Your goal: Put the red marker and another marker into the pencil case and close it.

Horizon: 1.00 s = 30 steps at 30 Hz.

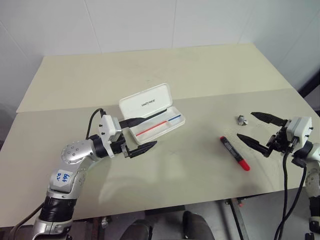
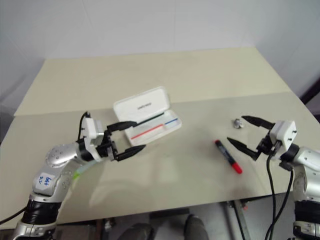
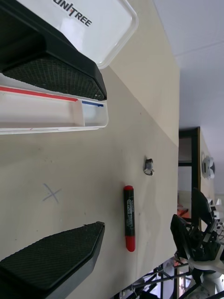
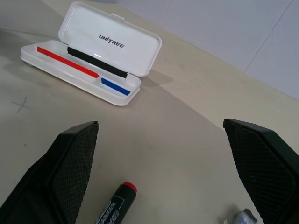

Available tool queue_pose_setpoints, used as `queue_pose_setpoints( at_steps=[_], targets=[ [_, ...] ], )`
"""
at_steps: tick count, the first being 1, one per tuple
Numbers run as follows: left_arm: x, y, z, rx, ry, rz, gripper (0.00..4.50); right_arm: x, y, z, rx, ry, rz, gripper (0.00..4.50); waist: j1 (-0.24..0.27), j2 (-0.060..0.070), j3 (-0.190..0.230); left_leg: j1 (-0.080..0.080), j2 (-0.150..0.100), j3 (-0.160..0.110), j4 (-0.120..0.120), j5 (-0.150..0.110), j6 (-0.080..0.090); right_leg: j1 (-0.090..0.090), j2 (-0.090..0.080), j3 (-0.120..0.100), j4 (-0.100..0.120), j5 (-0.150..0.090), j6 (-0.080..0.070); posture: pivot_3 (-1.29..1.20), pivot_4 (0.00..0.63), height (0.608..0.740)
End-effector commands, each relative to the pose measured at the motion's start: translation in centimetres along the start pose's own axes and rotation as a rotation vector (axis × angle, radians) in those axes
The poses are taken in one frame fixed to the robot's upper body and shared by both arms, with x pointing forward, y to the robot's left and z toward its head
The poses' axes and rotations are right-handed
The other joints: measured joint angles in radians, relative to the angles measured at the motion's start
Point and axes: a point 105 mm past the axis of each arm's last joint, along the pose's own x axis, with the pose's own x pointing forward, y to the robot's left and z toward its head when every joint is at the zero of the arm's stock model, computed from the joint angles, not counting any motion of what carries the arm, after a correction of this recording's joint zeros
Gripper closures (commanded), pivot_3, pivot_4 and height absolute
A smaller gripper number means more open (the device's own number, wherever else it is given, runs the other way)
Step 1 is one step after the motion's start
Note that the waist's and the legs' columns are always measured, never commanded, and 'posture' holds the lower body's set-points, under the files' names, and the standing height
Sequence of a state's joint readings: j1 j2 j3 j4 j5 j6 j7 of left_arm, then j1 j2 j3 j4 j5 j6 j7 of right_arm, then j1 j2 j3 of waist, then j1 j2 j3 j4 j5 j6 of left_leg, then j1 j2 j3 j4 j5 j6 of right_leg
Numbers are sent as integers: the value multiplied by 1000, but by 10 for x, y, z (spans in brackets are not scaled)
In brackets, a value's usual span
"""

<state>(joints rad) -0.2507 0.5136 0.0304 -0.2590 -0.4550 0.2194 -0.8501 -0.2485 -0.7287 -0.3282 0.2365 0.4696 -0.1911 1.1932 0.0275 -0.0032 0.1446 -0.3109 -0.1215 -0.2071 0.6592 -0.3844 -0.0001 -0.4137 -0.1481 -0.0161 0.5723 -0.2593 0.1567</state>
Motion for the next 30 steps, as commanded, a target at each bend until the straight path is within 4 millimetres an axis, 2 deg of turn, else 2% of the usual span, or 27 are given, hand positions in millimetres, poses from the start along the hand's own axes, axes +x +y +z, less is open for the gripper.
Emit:
queue_pose_setpoints(
  at_steps=[1,12,15,19,22,25,30],
  targets=[
    [-5,1,9,40,-10,4,52,15,6,15,-32,-45,32,0,0,0,0,0,0,0,0,0,0,0,0,0,0,0,0,0,150,740],
    [-9,7,-3,47,53,37,52,56,34,47,-24,-109,124,0,2,0,0,0,0,0,-1,0,0,0,0,0,0,0,0,0,150,740],
    [-10,9,-6,31,68,37,649,66,38,53,-19,-126,136,0,0,0,0,0,0,0,-1,0,0,0,0,0,-1,0,0,0,150,740],
    [-14,13,-8,37,84,35,1958,77,49,60,-14,-150,154,0,1,0,0,0,0,-1,-2,0,0,-1,0,-1,0,0,0,0,150,740],
    [-2,12,-12,32,105,24,2979,79,51,64,-9,-163,171,0,2,0,0,0,0,-1,-3,0,0,-1,0,-1,-1,0,0,0,150,740],
    [0,13,-15,22,115,15,2979,83,57,70,-12,-175,186,0,0,0,0,0,-2,-1,-3,0,0,-1,-1,-1,-1,1,-1,0,150,740],
    [20,12,-31,28,212,-31,2979,85,59,75,-11,-189,187,0,1,0,0,0,-3,-1,-3,0,0,-2,0,-1,0,1,0,0,150,740]
  ],
)
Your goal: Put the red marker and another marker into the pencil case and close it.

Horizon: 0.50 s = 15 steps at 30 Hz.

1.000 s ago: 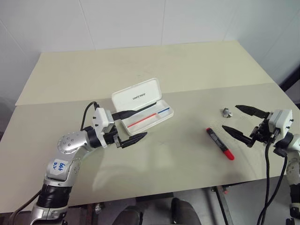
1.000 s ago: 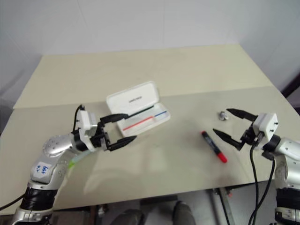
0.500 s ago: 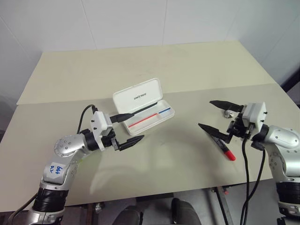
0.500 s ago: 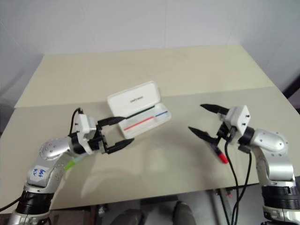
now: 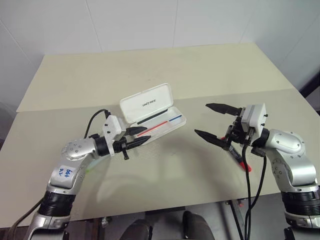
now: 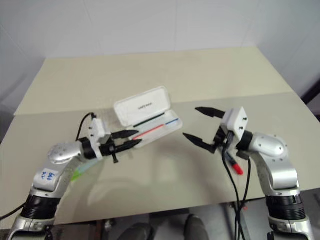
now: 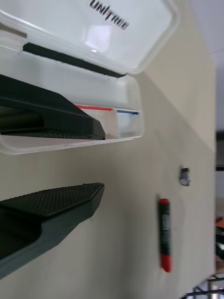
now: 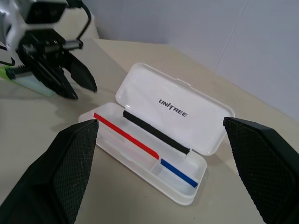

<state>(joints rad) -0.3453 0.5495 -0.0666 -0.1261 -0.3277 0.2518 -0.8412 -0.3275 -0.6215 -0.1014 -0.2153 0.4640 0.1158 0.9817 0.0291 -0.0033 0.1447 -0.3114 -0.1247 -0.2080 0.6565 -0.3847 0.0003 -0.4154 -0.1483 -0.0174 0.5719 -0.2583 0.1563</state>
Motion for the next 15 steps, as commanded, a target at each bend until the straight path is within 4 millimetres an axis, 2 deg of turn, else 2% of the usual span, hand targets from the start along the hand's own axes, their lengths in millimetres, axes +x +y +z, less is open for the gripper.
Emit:
queue_pose_setpoints(
  at_steps=[1,6,11,15],
  targets=[
    [12,0,0,22,32,-21,2979,4,3,15,-26,-52,8,0,-1,0,0,0,0,0,0,0,0,0,0,0,0,0,0,0,150,740],
    [22,4,-10,22,102,-14,2979,5,5,15,-22,-60,23,0,-3,0,0,0,0,0,0,0,0,0,0,0,0,0,0,0,150,740],
    [21,11,-14,29,136,18,2979,5,7,17,-22,-63,35,0,-3,0,0,0,1,0,0,0,0,-1,1,0,1,0,1,0,150,740],
    [19,12,-19,20,173,34,2979,-2,7,15,-17,-43,46,0,-2,0,0,0,0,0,0,0,0,-1,1,0,1,0,1,0,150,740]
  ],
)
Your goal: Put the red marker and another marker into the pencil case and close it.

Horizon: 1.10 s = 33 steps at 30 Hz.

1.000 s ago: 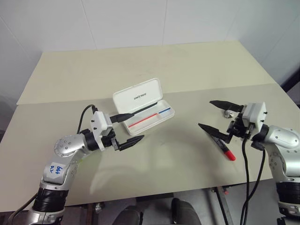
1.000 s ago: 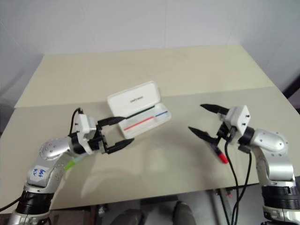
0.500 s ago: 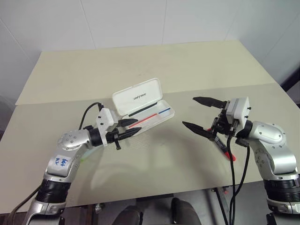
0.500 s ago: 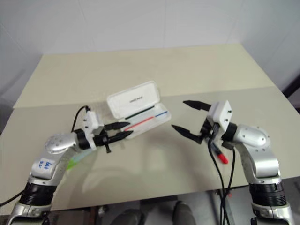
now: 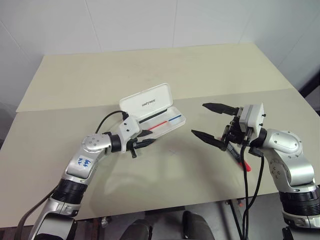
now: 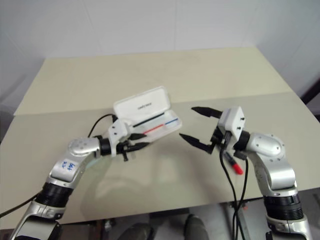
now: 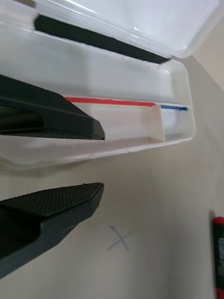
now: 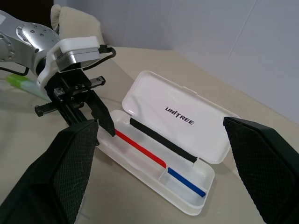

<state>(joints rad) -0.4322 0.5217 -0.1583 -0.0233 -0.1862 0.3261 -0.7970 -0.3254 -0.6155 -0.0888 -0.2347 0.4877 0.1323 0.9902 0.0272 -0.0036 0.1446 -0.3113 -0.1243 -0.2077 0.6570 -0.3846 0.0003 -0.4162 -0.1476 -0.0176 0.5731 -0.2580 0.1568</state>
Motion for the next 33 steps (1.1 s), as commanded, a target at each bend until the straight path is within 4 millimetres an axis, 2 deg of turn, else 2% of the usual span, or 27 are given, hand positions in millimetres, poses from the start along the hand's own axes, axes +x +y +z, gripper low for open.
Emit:
queue_pose_setpoints(
  at_steps=[1,12,18,20,24,27,33],
  targets=[
    [-2,3,5,25,17,13,2979,-7,0,12,-39,-16,18,0,0,0,0,0,0,0,0,0,0,0,0,0,0,0,0,0,150,740],
    [-1,-1,-14,-21,203,-32,2979,-15,-5,16,-68,9,44,0,-1,0,0,0,0,1,0,0,0,0,0,0,0,0,0,0,150,740],
    [4,-4,-16,-44,253,-68,2979,-21,-1,14,-66,42,85,0,-1,-1,0,0,0,1,1,0,0,0,0,0,1,0,0,0,150,740],
    [8,-5,-13,-40,256,-79,3334,-25,0,12,-70,63,112,0,0,-1,0,0,0,1,1,0,0,0,0,0,1,0,0,0,150,740],
    [14,-10,-13,-26,267,-104,4481,-28,0,11,-80,82,137,0,2,-1,0,0,0,1,1,0,0,0,0,0,0,0,0,0,150,740],
    [17,-14,-12,-22,265,-124,4481,-29,-2,11,-82,84,142,0,5,-1,-1,0,0,0,2,0,0,0,-1,0,0,0,0,0,150,740],
    [26,-35,3,14,193,-233,4481,-39,-5,3,-62,128,158,0,19,-1,-1,0,0,0,2,0,0,1,-2,1,0,0,0,0,150,740]
  ],
)
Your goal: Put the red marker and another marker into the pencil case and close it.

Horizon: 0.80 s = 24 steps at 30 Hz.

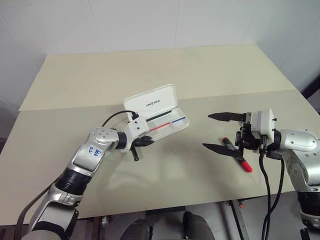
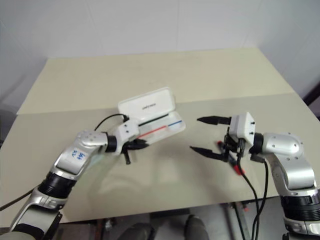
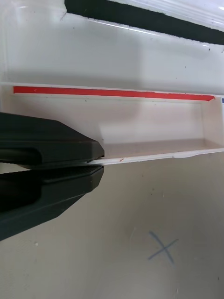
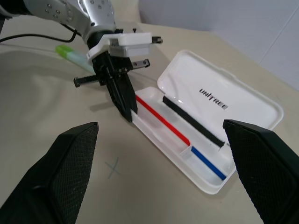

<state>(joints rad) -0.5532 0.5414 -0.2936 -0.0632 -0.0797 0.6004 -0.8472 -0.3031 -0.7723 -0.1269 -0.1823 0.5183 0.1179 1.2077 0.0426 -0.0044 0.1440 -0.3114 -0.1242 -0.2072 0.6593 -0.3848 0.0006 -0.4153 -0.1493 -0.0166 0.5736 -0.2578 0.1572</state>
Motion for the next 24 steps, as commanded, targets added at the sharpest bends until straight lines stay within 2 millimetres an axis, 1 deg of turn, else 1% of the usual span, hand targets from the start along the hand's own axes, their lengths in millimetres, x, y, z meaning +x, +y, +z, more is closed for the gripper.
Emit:
queue_pose_setpoints(
  at_steps=[1,5,9,14,19,24],
  targets=[
    [11,-28,13,49,-54,-149,4481,-14,-8,3,-30,12,-28,0,8,0,0,0,0,0,0,0,0,0,0,0,0,0,0,0,150,740],
    [7,-40,28,160,-110,-238,4481,-29,-13,-8,-5,59,-73,0,18,0,0,-3,-1,0,2,-1,1,0,0,-1,0,0,0,0,150,740],
    [4,-45,24,210,-78,-277,4481,-38,-15,-10,3,80,-94,0,15,0,0,-5,-1,0,3,-1,2,-1,-1,-1,0,0,-1,0,150,740],
    [6,-55,22,255,-68,-322,4481,-42,-13,-5,5,84,-109,0,11,0,0,-4,-1,0,3,-1,3,-2,0,-1,-1,0,-1,0,150,740],
    [10,-60,20,246,-45,-323,4481,-42,-5,-2,19,89,-107,0,13,0,0,-4,0,0,4,-1,3,-1,0,-1,0,1,0,0,150,740],
    [11,-62,15,177,0,-286,4481,-42,-1,0,26,90,-119,0,12,0,0,-4,0,1,5,-1,3,-1,0,0,0,1,0,0,150,740]
  ],
)
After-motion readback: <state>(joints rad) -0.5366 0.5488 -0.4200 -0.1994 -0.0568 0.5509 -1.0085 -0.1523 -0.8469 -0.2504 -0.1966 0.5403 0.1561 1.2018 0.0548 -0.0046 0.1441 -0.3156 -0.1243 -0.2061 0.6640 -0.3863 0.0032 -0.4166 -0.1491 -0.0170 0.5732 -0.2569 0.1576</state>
